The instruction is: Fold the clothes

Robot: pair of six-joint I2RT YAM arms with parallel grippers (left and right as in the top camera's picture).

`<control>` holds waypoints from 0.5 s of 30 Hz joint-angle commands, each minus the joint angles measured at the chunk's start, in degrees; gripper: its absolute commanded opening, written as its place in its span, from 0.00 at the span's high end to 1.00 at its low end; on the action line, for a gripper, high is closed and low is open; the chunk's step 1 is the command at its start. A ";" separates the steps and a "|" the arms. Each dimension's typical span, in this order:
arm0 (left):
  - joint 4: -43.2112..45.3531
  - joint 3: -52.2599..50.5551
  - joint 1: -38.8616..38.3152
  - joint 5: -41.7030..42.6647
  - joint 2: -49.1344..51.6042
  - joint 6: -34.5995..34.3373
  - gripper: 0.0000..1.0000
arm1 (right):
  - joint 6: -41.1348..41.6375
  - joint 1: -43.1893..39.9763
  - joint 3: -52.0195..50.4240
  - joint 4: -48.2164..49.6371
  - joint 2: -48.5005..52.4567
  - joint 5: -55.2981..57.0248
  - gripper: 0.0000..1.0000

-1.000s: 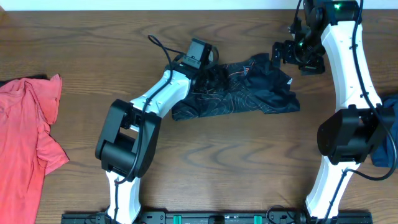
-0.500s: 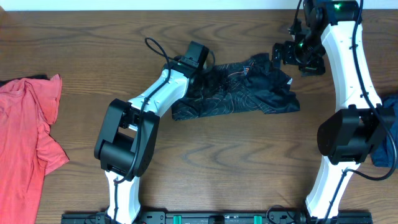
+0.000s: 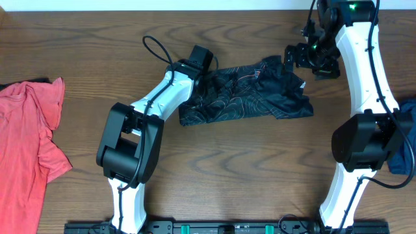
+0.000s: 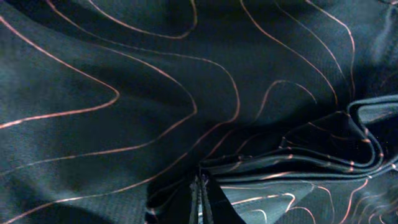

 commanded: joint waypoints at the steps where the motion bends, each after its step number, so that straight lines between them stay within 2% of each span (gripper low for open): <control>1: 0.04 0.70 0.28 -1.55 0.44 1.05 0.94 | -1.11 0.46 -0.31 0.13 -0.04 -0.28 0.01; 15: 0.24 0.68 5.79 -2.60 0.57 2.25 0.94 | -1.51 0.46 -0.31 0.28 -0.02 -0.28 0.01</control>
